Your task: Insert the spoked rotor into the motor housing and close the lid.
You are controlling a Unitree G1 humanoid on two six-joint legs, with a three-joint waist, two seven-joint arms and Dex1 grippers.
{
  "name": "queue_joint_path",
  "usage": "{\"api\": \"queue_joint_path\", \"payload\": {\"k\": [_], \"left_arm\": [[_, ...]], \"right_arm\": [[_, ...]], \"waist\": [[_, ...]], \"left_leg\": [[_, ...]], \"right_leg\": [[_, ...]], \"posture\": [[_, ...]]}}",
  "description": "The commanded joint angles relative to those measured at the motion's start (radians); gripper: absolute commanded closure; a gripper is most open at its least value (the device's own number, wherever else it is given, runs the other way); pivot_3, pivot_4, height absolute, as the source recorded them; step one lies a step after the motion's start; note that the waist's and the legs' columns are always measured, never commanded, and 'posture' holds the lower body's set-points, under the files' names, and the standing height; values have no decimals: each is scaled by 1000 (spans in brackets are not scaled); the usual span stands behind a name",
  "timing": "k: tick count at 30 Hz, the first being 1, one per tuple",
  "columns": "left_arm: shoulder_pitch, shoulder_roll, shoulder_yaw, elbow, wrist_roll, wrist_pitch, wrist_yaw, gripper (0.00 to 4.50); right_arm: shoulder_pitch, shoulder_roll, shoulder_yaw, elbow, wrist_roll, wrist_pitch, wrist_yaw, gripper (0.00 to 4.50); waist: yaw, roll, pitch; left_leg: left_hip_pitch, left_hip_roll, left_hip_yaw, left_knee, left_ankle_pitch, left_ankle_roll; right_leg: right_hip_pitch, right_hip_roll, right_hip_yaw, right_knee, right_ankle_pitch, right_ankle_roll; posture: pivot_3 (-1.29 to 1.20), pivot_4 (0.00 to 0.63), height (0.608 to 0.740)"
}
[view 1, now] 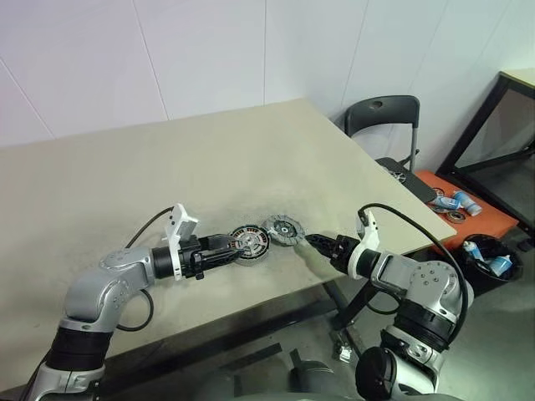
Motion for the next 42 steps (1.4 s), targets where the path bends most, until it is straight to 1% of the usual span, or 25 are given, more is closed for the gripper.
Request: {"api": "queue_joint_path", "payload": {"k": [1, 5, 13, 20, 23, 27, 35, 39, 42], "left_arm": [[-9, 4, 21, -32, -23, 4, 14, 1837], [-18, 5, 22, -25, -26, 6, 20, 1837], [-25, 13, 29, 4, -20, -10, 7, 1837], [-24, 12, 24, 46, -3, -45, -18, 1837], [-11, 8, 12, 70, 17, -83, -34, 1837], [-6, 4, 4, 88, 26, -108, -45, 1837], [-13, -3, -11, 119, 37, -140, -60, 1837], [-15, -6, -17, 125, 42, -149, -62, 1837], [-9, -3, -12, 158, 52, -176, -84, 1837]], "right_arm": [[-40, 21, 21, 4, 59, 6, -22, 1232], [-62, 29, 19, 69, 47, 6, -69, 1232], [-95, 48, 28, 168, 37, -72, -148, 1232], [-72, 36, 61, 163, 46, -148, -172, 1232], [-71, 47, 33, 159, 48, -205, -212, 1232], [-57, 50, 54, 139, 71, -236, -226, 1232], [-85, 50, 65, 168, 105, -298, -256, 1232], [-99, 46, 77, 199, 137, -278, -254, 1232], [-88, 31, 72, 175, 176, -223, -246, 1232]], "waist": [[0, 0, 0], [0, 0, 0], [0, 0, 0], [0, 0, 0], [0, 0, 0], [1, 0, 0], [-1, 1, 1], [-1, 1, 1], [-1, 1, 1]], "left_leg": [[1, 0, 0, 0, 0, 0], [4, 0, 1, 0, 0, 0], [4, 0, 1, 0, 0, 0], [5, 1, 1, 0, 0, 0], [4, 1, 1, 0, 0, 0], [4, 1, 1, 0, 0, 0], [4, 2, 1, -1, 0, 0], [4, 2, 1, -1, 0, 0], [4, 2, 1, -1, 0, 0]], "right_leg": [[1, 0, 0, 0, 0, 0], [5, 0, 1, 0, 0, 0], [5, -1, 1, -1, -1, 0], [5, 0, 1, -1, -1, 0], [5, -1, 1, -1, -1, 0], [5, -1, 2, -2, -1, 0], [5, 0, 2, -2, -1, -1], [5, 0, 2, -2, -1, -1], [4, 0, 2, -2, -1, -1]], "posture": [[0, 0, 740], [0, 0, 740], [0, 0, 740], [0, 0, 740], [0, 0, 740], [0, 0, 740], [0, 0, 740], [0, 0, 740], [0, 0, 740]]}}
